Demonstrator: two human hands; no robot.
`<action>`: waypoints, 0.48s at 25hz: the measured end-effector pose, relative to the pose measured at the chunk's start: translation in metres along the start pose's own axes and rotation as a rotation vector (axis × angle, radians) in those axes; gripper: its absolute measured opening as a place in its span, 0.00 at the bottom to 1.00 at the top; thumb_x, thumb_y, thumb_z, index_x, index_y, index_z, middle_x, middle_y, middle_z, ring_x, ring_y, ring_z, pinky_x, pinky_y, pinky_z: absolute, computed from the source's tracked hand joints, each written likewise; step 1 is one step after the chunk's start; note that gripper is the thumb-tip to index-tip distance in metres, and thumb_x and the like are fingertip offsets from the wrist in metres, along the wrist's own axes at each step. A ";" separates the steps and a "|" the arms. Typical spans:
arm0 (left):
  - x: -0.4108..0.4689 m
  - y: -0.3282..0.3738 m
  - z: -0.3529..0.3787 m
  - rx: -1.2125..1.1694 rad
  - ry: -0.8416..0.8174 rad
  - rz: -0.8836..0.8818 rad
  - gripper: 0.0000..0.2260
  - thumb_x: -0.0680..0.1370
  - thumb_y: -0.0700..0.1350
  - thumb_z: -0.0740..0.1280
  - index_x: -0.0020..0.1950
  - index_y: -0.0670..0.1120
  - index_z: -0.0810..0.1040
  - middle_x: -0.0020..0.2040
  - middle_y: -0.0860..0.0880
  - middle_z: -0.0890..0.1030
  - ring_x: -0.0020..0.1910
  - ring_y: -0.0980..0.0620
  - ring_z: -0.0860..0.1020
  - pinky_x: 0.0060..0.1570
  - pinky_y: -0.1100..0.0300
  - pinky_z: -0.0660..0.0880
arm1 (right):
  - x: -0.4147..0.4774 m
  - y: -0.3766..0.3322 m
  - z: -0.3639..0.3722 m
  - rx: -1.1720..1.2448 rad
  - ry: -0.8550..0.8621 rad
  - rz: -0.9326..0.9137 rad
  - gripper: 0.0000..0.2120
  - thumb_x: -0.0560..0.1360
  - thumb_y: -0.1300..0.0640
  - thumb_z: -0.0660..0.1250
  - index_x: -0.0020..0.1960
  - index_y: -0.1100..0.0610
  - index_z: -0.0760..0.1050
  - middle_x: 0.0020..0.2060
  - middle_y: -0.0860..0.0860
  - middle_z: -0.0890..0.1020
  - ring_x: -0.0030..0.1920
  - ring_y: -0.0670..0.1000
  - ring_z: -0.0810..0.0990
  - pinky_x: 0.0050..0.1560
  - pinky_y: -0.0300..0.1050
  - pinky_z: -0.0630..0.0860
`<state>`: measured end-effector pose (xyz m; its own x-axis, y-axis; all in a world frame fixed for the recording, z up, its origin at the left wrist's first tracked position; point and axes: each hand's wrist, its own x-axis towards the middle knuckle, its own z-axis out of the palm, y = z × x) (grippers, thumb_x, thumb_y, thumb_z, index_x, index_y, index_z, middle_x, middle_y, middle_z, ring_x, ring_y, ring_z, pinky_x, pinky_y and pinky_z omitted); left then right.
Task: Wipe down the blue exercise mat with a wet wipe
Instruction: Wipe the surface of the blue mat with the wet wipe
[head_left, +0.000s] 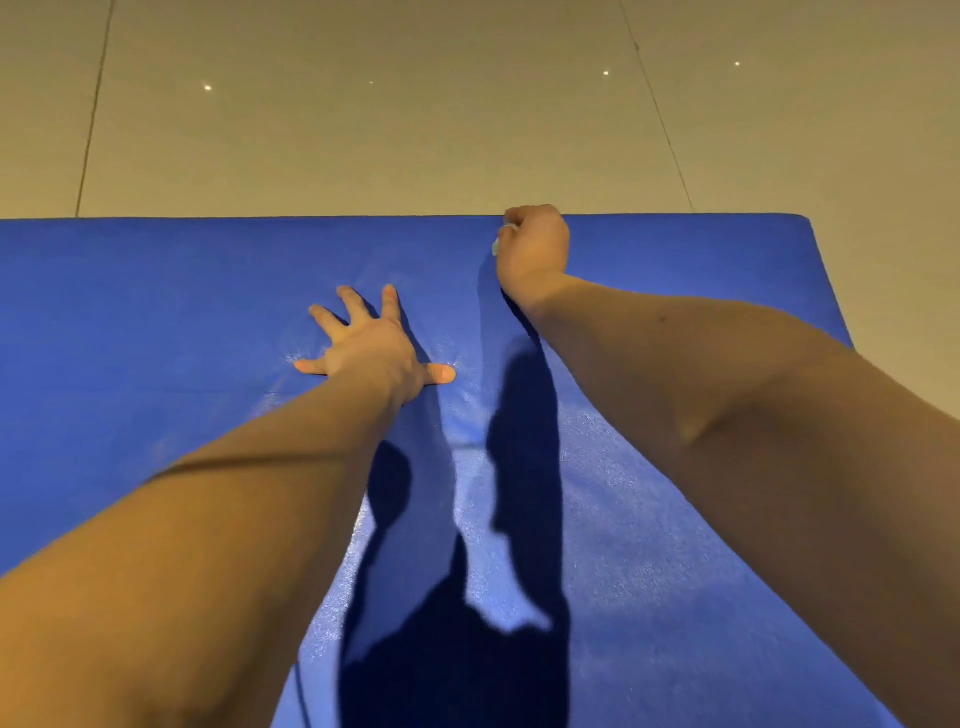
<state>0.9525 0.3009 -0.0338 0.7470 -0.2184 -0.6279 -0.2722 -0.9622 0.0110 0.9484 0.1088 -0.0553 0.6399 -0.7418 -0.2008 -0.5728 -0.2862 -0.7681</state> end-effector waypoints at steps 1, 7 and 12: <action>0.000 0.001 -0.001 -0.001 0.001 0.002 0.59 0.65 0.73 0.73 0.81 0.60 0.36 0.81 0.48 0.35 0.79 0.35 0.36 0.66 0.21 0.57 | -0.001 -0.008 0.014 -0.034 -0.036 -0.053 0.16 0.71 0.70 0.56 0.29 0.55 0.59 0.28 0.52 0.64 0.30 0.50 0.59 0.30 0.38 0.58; -0.002 -0.007 -0.005 0.037 -0.003 0.048 0.56 0.67 0.74 0.70 0.81 0.60 0.36 0.81 0.48 0.37 0.79 0.34 0.39 0.66 0.24 0.63 | -0.004 -0.027 0.055 -0.363 -0.171 -0.383 0.09 0.76 0.67 0.61 0.46 0.57 0.79 0.44 0.55 0.77 0.47 0.55 0.73 0.43 0.43 0.69; 0.005 -0.041 -0.007 0.089 0.042 0.001 0.53 0.68 0.71 0.72 0.81 0.61 0.40 0.81 0.47 0.40 0.79 0.36 0.42 0.67 0.26 0.63 | -0.002 -0.014 0.055 -0.557 -0.139 -0.543 0.10 0.78 0.63 0.63 0.55 0.59 0.80 0.58 0.58 0.76 0.60 0.58 0.71 0.59 0.52 0.70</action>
<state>0.9717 0.3380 -0.0315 0.7705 -0.2282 -0.5951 -0.3250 -0.9439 -0.0588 0.9836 0.1472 -0.0773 0.9408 -0.3388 0.0130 -0.3102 -0.8755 -0.3704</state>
